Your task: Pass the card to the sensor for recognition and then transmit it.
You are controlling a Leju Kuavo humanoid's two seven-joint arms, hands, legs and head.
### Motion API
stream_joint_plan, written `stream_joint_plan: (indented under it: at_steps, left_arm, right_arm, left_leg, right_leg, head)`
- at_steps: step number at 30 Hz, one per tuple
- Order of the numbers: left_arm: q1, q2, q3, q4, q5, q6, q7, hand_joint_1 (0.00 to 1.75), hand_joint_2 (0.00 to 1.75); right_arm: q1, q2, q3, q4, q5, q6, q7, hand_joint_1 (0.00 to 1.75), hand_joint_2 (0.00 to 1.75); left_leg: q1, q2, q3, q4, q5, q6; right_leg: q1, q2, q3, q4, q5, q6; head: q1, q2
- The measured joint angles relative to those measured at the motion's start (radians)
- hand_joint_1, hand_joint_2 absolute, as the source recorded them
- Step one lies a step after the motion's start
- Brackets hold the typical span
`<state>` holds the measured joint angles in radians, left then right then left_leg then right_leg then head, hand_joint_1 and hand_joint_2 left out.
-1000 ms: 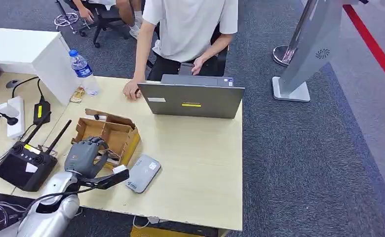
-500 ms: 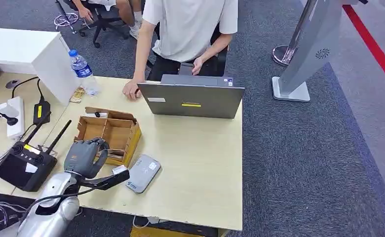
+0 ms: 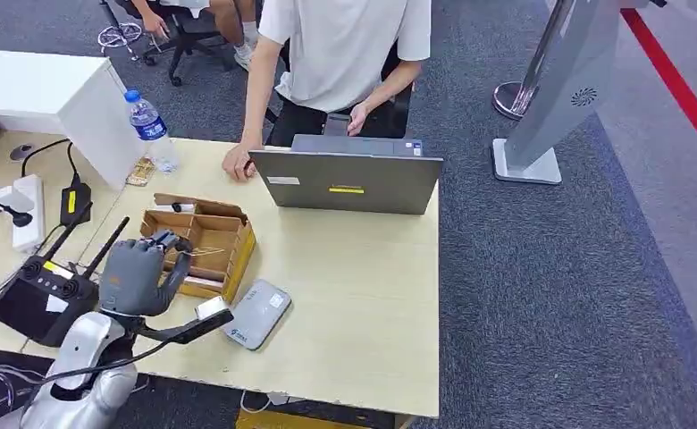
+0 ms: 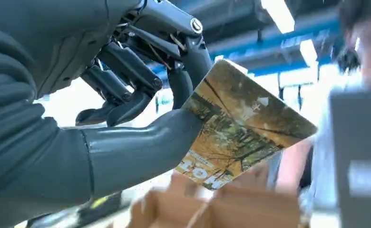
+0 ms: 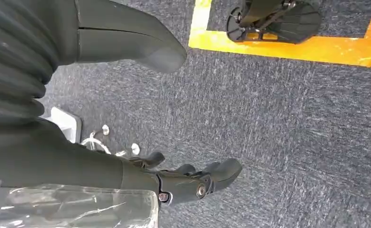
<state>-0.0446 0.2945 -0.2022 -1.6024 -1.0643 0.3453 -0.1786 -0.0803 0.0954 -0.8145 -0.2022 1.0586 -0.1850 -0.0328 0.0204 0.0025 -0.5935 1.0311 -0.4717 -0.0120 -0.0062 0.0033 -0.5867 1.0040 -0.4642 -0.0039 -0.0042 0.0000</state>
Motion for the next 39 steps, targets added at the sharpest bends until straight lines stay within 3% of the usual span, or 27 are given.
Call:
stream_joint_plan:
  at_steps: [3, 7, 11, 15, 19, 23, 24, 28, 39]
  left_arm:
    - [-0.055, 0.008, 0.0, -0.093, 0.024, 0.012, 0.0, 1.75, 1.75]
    - [-0.231, 0.008, 0.0, -0.107, -0.02, 0.009, 0.045, 1.75, 1.75]
    - [-0.479, 0.001, 0.0, 0.027, -0.087, 0.01, 0.082, 1.75, 1.75]
    - [-0.658, -0.028, -0.001, 0.216, -0.108, 0.011, 0.105, 1.75, 1.75]
    - [-0.792, -0.058, -0.002, 0.39, -0.124, 0.025, 0.126, 1.75, 1.75]
    - [-0.856, -0.074, -0.002, 0.518, -0.126, 0.036, 0.134, 1.75, 1.75]
    - [-0.865, -0.077, -0.003, 0.541, -0.122, 0.041, 0.134, 0.0, 1.75]
    - [-0.873, -0.082, -0.002, 0.593, -0.094, 0.043, 0.129, 0.0, 1.75]
    - [-0.873, -0.081, -0.002, 0.62, -0.076, 0.05, 0.125, 0.0, 1.75]
  right_arm:
    - [0.002, 0.0, -0.002, 0.0, 0.011, 0.0, -0.001, 0.0, 1.75]
    - [-0.005, 0.002, -0.002, 0.0, 0.045, 0.007, 0.011, 0.0, 1.75]
    - [-0.025, 0.008, 0.002, -0.002, 0.081, 0.021, 0.036, 0.0, 1.75]
    - [-0.039, 0.013, 0.01, -0.003, 0.103, 0.031, 0.053, 0.0, 1.75]
    - [-0.051, 0.016, 0.017, -0.005, 0.108, 0.035, 0.06, 0.0, 1.75]
    - [-0.054, 0.019, 0.021, -0.005, 0.107, 0.035, 0.061, 0.0, 1.75]
    - [-0.054, 0.019, 0.023, -0.005, 0.108, 0.035, 0.061, 0.0, 1.75]
    - [-0.054, 0.019, 0.026, -0.005, 0.106, 0.035, 0.061, 0.0, 1.75]
    - [-0.052, 0.019, 0.026, -0.005, 0.105, 0.031, 0.061, 0.0, 1.75]
  left_leg:
    - [0.0, -0.002, -0.001, 0.0, 0.001, 0.001]
    - [0.0, -0.004, -0.001, 0.0, 0.004, 0.0]
    - [0.0, -0.004, -0.002, 0.0, 0.008, 0.0]
    - [0.0, -0.002, -0.002, 0.0, 0.011, 0.0]
    - [0.0, -0.002, -0.003, 0.001, 0.011, 0.0]
    - [0.0, -0.001, -0.003, 0.001, 0.011, 0.0]
    - [0.0, -0.001, -0.003, 0.0, 0.011, 0.0]
    - [0.0, -0.001, -0.004, 0.0, 0.011, 0.0]
    - [0.0, -0.001, -0.005, 0.0, 0.011, 0.0]
  right_leg:
    - [0.0, -0.003, 0.0, 0.0, 0.0, 0.0]
    - [0.0, -0.005, -0.001, 0.0, 0.003, -0.001]
    - [0.0, -0.004, -0.002, 0.0, 0.008, -0.003]
    - [0.0, -0.002, -0.003, 0.0, 0.01, -0.001]
    - [0.0, -0.001, -0.003, 0.0, 0.011, -0.001]
    - [0.0, 0.0, -0.004, 0.0, 0.011, -0.001]
    - [0.0, 0.0, -0.004, 0.0, 0.011, -0.001]
    - [0.0, 0.0, -0.005, 0.0, 0.011, -0.001]
    - [0.0, 0.0, -0.006, 0.0, 0.011, -0.001]
  head:
    - [0.0, 0.0]
    - [0.0, 0.0]
    - [0.0, 0.0]
    - [0.001, 0.0]
    - [0.002, 0.0]
    - [0.002, 0.0]
    - [0.001, 0.0]
    - [0.001, 0.0]
    - [0.001, 0.0]
